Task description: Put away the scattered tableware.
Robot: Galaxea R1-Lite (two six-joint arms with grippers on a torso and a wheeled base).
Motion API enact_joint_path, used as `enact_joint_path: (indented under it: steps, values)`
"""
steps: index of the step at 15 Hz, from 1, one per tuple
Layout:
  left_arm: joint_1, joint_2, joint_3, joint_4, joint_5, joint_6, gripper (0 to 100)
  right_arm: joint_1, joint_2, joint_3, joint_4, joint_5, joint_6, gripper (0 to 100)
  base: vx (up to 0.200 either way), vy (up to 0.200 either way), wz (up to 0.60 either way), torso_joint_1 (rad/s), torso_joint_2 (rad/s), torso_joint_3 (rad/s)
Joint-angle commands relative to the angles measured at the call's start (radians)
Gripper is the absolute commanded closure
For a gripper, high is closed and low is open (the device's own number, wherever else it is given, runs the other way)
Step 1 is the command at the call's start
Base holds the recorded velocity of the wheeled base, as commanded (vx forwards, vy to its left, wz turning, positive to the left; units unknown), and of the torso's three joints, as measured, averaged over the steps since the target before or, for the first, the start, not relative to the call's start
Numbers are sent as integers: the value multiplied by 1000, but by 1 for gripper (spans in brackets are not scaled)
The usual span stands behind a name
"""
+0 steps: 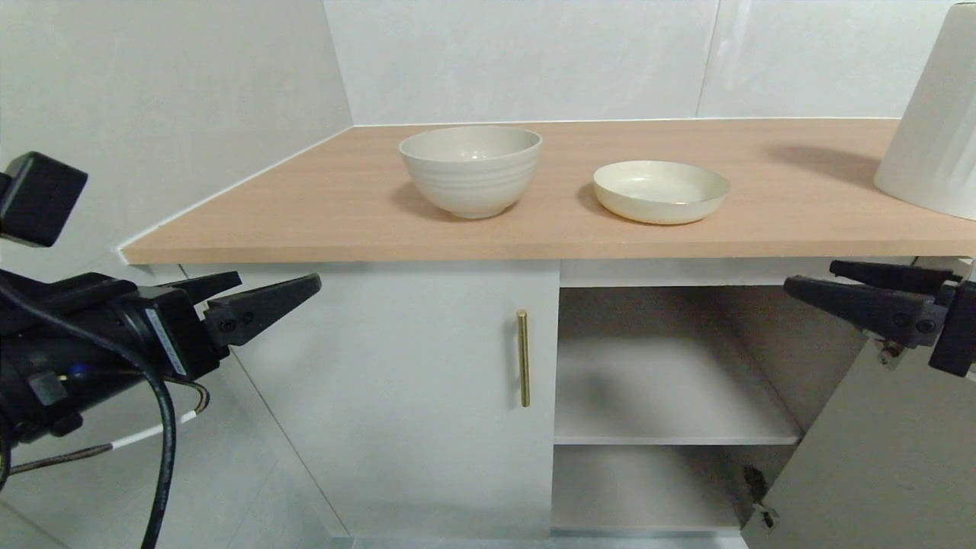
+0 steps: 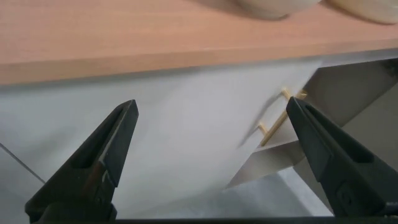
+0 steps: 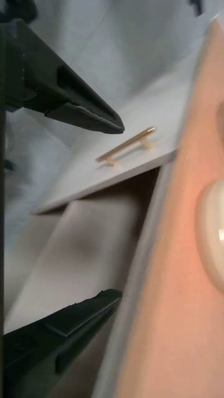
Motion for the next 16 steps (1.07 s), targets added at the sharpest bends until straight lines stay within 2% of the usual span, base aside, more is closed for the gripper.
enact_joint_path:
  steps: [1, 3, 7, 16]
  values:
    - [0, 2, 1, 1, -1, 0, 0, -5, 5, 19, -17, -1, -1, 0, 0, 0, 0, 0, 0, 0]
    - [0, 2, 1, 1, -1, 0, 0, -11, 7, 19, -19, 0, -1, 0, 0, 0, 0, 1, -35, -13]
    - [0, 5, 3, 2, -3, 0, 0, -11, 10, 20, -19, 0, -1, 0, 0, 0, 0, 74, -255, -266]
    - [0, 21, 15, 8, -6, 0, 0, -12, 73, 26, -20, -1, -13, 0, 0, 0, 0, 149, -497, -305]
